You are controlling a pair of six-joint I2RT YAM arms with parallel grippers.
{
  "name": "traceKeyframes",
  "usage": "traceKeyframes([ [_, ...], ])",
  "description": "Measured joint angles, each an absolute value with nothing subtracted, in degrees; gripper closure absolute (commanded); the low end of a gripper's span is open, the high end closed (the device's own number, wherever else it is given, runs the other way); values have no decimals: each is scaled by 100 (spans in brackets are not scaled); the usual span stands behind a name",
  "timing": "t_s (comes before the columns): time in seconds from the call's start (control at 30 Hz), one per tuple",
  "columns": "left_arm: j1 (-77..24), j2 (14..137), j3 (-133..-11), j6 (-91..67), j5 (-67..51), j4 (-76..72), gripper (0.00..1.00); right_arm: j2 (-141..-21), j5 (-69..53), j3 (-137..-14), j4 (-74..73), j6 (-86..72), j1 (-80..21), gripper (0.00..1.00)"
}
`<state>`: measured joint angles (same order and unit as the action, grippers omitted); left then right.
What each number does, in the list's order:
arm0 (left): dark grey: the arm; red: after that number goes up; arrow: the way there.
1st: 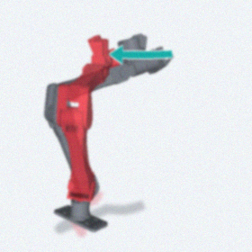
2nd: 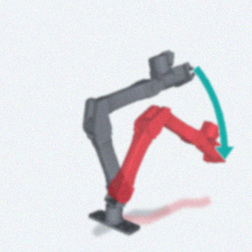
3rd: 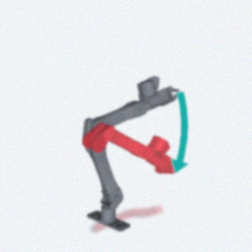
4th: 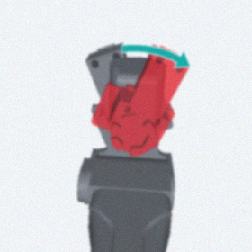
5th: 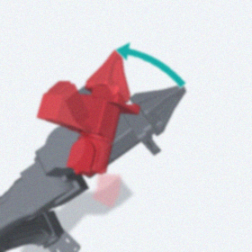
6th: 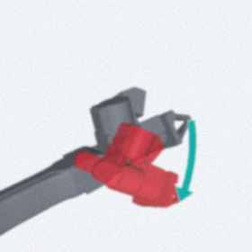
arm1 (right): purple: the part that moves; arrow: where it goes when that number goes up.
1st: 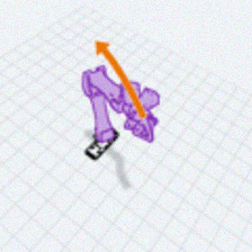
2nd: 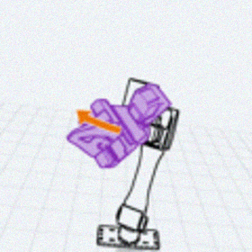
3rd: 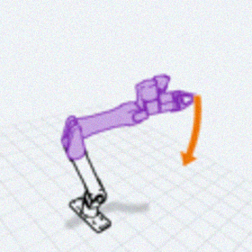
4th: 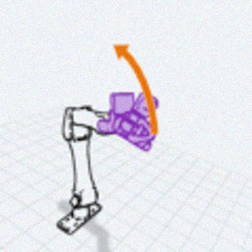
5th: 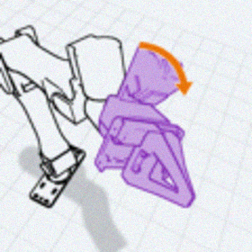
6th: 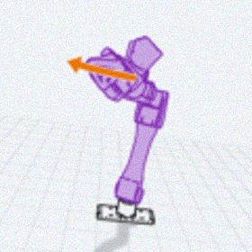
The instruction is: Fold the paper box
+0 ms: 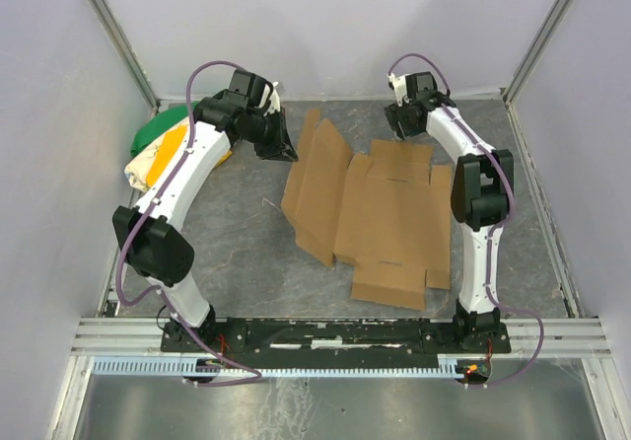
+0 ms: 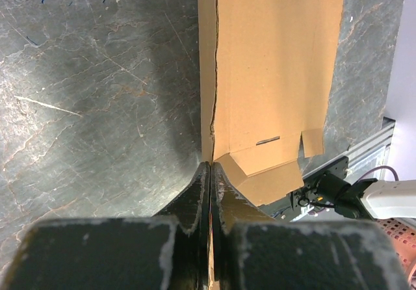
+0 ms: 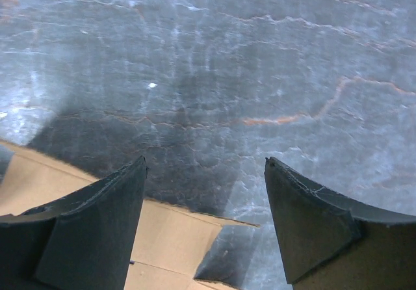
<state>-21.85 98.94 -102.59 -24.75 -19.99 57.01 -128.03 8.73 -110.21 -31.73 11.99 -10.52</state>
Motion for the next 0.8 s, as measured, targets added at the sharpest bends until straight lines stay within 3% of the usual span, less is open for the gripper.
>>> traceKeyframes([
  [0.53, -2185, 9889, -10245, -2475, -1977, 5717, 97, -12787, -2073, -10545, -2864, 456, 370, 23],
  [0.8, -2185, 9889, -10245, -2475, -1979, 5719, 97, -12787, -3063, -10525, -2934, 467, 353, 25],
])
